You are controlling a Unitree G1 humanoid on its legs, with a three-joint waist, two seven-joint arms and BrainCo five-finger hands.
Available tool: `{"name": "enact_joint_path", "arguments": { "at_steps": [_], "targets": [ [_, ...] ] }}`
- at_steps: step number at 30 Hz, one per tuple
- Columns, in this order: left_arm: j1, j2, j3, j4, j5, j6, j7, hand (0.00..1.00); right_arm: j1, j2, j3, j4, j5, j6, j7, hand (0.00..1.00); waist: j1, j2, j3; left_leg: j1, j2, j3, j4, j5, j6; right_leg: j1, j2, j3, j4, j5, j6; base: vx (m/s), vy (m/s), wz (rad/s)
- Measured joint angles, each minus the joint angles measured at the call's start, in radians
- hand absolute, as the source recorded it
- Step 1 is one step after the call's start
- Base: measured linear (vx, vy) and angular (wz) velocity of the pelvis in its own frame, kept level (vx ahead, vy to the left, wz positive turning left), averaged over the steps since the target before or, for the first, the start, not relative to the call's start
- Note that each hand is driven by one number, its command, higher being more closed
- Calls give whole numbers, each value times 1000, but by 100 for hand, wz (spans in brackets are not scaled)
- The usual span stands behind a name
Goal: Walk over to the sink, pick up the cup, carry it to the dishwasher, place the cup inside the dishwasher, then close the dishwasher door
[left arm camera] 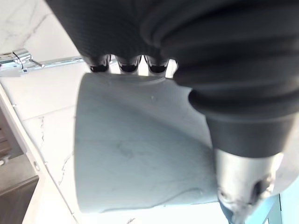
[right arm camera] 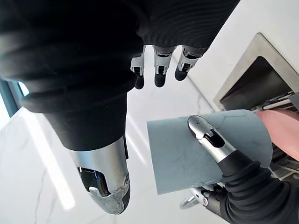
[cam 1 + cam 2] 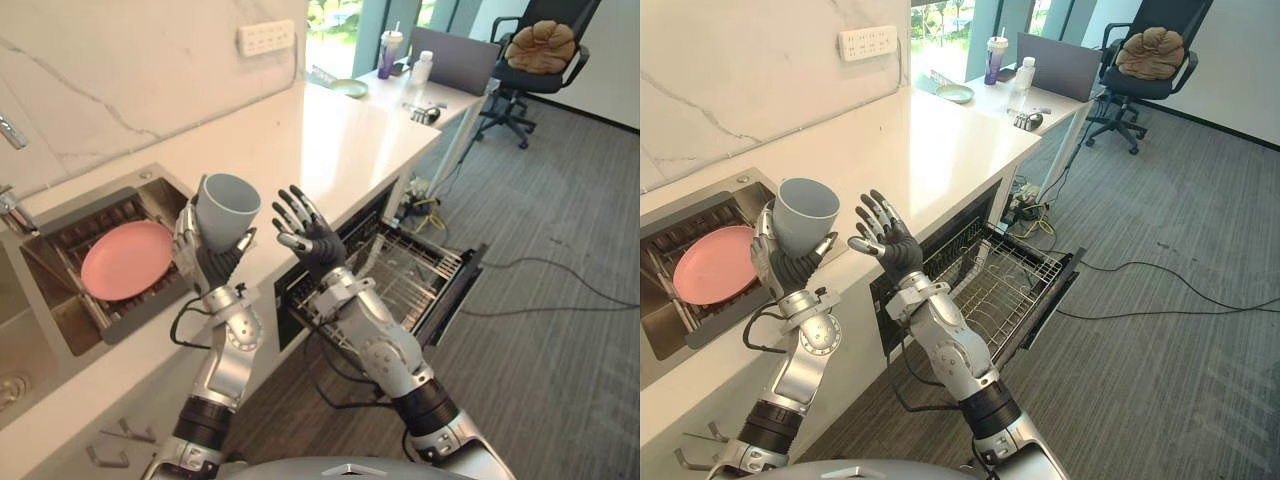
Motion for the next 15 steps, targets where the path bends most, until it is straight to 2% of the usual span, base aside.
{"name": "enact_joint_path", "arguments": {
  "at_steps": [7, 15],
  "targets": [
    [0, 0, -55, -7, 35, 71, -2, 100, -17, 4, 30, 14, -12, -2, -79, 0, 3, 15, -26, -4, 0, -14, -6, 8, 0, 0, 0, -6, 0, -7, -11, -21, 3, 2],
    [-16, -1, -124, -8, 39, 78, -6, 100, -44, 11, 48, 41, -29, -2, -139, 0, 3, 28, -43, -5, 2, -19, -7, 17, 0, -1, 3, -8, 1, -6, -14, -19, 2, 0]
  ]
}}
